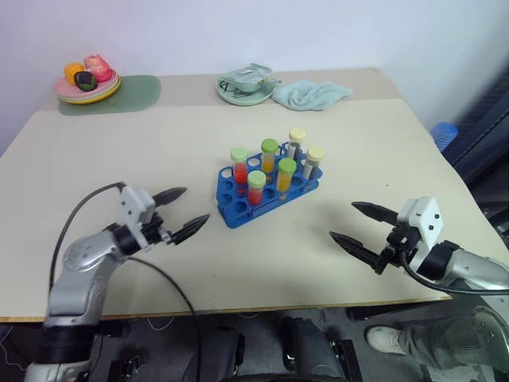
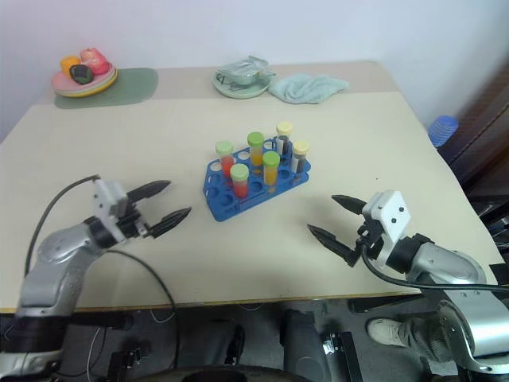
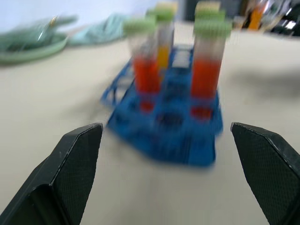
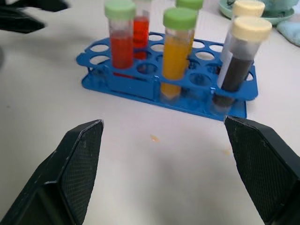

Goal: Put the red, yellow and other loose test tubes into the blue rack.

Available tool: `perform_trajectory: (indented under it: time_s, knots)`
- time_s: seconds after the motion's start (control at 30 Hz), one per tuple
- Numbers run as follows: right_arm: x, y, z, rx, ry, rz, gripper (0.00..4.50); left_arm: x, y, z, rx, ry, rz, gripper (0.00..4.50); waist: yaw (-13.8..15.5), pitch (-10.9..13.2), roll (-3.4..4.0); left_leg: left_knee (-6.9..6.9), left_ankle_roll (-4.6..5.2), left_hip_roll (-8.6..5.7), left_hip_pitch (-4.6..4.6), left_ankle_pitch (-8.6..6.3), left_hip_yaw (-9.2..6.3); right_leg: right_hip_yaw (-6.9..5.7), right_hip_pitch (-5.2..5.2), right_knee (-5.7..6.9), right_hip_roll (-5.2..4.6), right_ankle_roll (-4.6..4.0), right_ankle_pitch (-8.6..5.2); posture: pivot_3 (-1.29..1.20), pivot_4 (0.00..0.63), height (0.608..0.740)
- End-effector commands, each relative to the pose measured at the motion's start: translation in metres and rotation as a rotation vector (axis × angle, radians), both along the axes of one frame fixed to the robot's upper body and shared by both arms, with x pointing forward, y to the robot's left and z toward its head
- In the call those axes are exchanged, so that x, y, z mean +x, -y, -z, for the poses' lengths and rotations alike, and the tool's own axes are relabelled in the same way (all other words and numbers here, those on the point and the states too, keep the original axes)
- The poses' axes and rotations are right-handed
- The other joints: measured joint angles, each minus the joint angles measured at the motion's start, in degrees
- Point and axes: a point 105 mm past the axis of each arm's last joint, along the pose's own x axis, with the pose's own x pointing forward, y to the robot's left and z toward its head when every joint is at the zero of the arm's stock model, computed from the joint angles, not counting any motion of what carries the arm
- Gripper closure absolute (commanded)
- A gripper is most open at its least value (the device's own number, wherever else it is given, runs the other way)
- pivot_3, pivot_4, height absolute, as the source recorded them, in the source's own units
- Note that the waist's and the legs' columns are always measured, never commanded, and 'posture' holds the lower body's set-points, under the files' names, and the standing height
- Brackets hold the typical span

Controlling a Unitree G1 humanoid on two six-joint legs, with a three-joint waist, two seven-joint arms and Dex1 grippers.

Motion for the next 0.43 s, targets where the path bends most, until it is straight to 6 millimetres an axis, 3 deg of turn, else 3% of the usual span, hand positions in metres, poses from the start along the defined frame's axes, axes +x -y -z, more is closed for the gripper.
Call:
perform_trajectory:
  time_s: [0.03, 0.2, 0.43]
  knots:
    - [0.004, 0.006, -0.007, -0.011, 0.059, 0.014, 0.28, -0.013, -0.016, -0.014, 0.037, 0.037, -0.039, 0.01, 0.03, 0.02, 0.01, 0.0, 0.0, 0.0, 0.0, 0.0, 0.0, 0.0, 0.0, -0.01, 0.0, 0.0, 0.0, 0.0, 0.15, 0.74]
    - [0.006, 0.02, -0.004, -0.035, 0.081, 0.062, 0.28, -0.031, -0.027, -0.011, 0.048, -0.024, -0.044, 0.01, 0.19, 0.05, 0.05, 0.0, 0.15, -0.02, -0.01, -0.1, 0.0, -0.01, 0.03, -0.04, -0.03, 0.04, -0.04, 0.0, 0.15, 0.74]
    - [0.001, 0.039, 0.002, -0.059, 0.078, 0.106, 0.28, -0.036, -0.026, -0.008, 0.055, -0.062, -0.025, 0.01, 0.06, 0.09, 0.1, 0.0, 0.13, -0.01, 0.0, -0.11, 0.01, -0.01, 0.04, -0.04, -0.03, 0.04, -0.04, 0.0, 0.15, 0.74]
